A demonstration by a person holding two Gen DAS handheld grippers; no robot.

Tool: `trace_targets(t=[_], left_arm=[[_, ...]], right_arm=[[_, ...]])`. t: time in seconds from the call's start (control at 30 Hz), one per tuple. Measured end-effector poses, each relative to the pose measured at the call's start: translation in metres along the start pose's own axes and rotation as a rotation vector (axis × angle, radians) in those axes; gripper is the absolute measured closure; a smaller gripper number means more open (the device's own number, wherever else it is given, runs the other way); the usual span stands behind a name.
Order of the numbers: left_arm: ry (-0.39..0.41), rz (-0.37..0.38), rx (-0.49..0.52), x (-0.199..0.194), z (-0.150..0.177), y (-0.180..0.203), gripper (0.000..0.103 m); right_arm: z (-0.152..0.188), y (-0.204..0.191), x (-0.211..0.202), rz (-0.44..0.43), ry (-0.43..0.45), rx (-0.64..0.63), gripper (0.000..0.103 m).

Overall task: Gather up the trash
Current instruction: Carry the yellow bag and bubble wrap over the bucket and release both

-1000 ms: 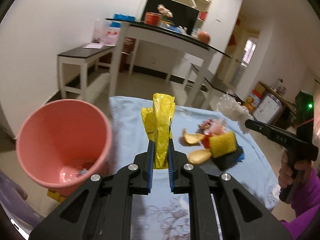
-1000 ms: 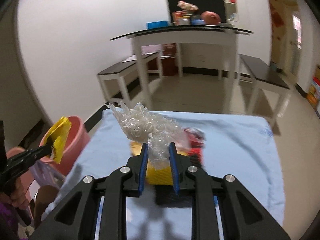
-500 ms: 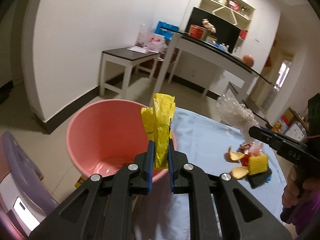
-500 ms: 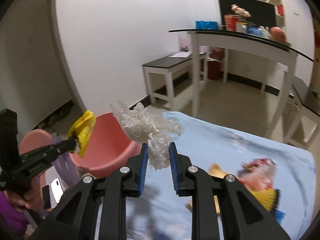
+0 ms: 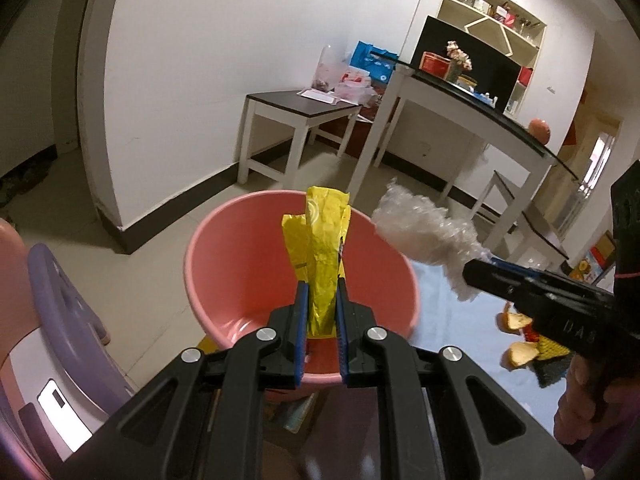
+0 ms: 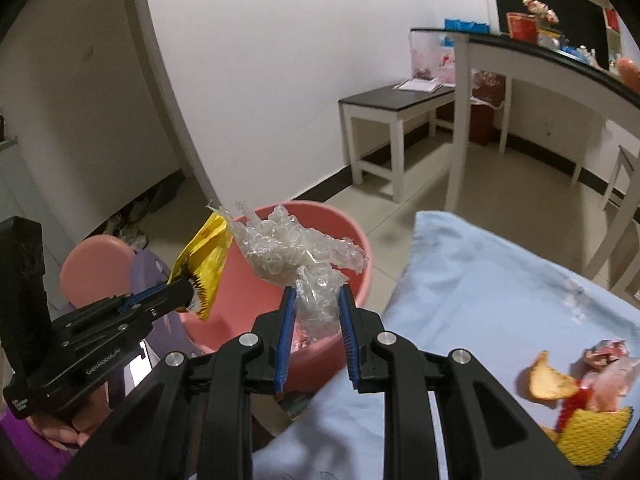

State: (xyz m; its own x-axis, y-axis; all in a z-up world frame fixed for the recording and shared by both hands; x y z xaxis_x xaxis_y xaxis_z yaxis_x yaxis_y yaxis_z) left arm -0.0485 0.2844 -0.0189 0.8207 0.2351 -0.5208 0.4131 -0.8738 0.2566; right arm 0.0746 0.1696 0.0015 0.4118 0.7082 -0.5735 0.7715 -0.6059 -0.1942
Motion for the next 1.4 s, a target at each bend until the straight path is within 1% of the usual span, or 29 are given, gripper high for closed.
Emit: trace_targets(t=[0.27, 0.57, 0.6, 0.67, 0.7, 0.73, 0.8, 0.83, 0.87, 0.9, 0.97, 1.17, 1.4], left_arm=[[-0.02, -0.03, -0.01, 0.012, 0.004, -0.012, 0.091], [-0.033, -0.057, -0.023, 0.019, 0.007, -0.022, 0.09], [-0.036, -0.06, -0.025, 0.02, 0.007, -0.023, 0.088], [-0.04, -0.061, -0.035, 0.02, 0.006, -0.024, 0.08], [-0.041, -0.068, -0.038, 0.02, 0.006, -0.024, 0.071], [-0.039, -0.068, -0.042, 0.02, 0.006, -0.025, 0.066], [-0.042, -0.065, -0.046, 0.02, 0.005, -0.026, 0.064], [-0.046, -0.067, -0.047, 0.021, 0.005, -0.026, 0.064], [-0.048, -0.064, -0.05, 0.021, 0.005, -0.027, 0.064], [-0.048, -0.065, -0.051, 0.021, 0.004, -0.027, 0.064], [-0.051, -0.066, -0.056, 0.021, 0.004, -0.026, 0.064], [-0.056, -0.046, -0.07, 0.019, 0.005, -0.024, 0.064], [-0.052, -0.024, -0.042, 0.013, 0.008, -0.01, 0.064]], right_arm=[[0.01, -0.01, 0.024, -0.007, -0.057, -0.011, 0.081], [0.013, -0.012, 0.04, -0.017, -0.087, -0.019, 0.08], [0.013, -0.012, 0.041, -0.018, -0.088, -0.018, 0.079], [0.012, -0.011, 0.043, -0.02, -0.088, -0.015, 0.078], [0.012, -0.01, 0.044, -0.022, -0.086, -0.013, 0.078], [0.012, -0.01, 0.045, -0.022, -0.084, -0.012, 0.078], [0.011, -0.01, 0.045, -0.024, -0.081, -0.012, 0.077], [0.012, -0.01, 0.044, -0.024, -0.079, -0.013, 0.076], [0.012, -0.01, 0.044, -0.025, -0.077, -0.012, 0.074], [0.012, -0.01, 0.043, -0.024, -0.074, -0.011, 0.068], [0.012, -0.009, 0.041, -0.022, -0.065, -0.01, 0.063], [0.013, -0.008, 0.031, -0.02, -0.05, -0.002, 0.058], [0.016, -0.001, 0.012, -0.001, -0.029, 0.005, 0.055]])
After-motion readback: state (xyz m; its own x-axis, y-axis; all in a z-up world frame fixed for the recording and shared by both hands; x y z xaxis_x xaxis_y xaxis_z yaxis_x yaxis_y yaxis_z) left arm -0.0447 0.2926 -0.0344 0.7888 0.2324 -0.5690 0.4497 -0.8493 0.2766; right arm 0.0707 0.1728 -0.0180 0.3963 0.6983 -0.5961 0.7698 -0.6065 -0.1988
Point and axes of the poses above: each gripper's, at about its wrist camera, not at the fingertips, and x roughly the way its jaws point, y to its right, z to its underside, the point moved 2 cm from there along x, roughly the way its jaws point, and after that the axes turned 6 degrees about y, right-handed, at the moved point
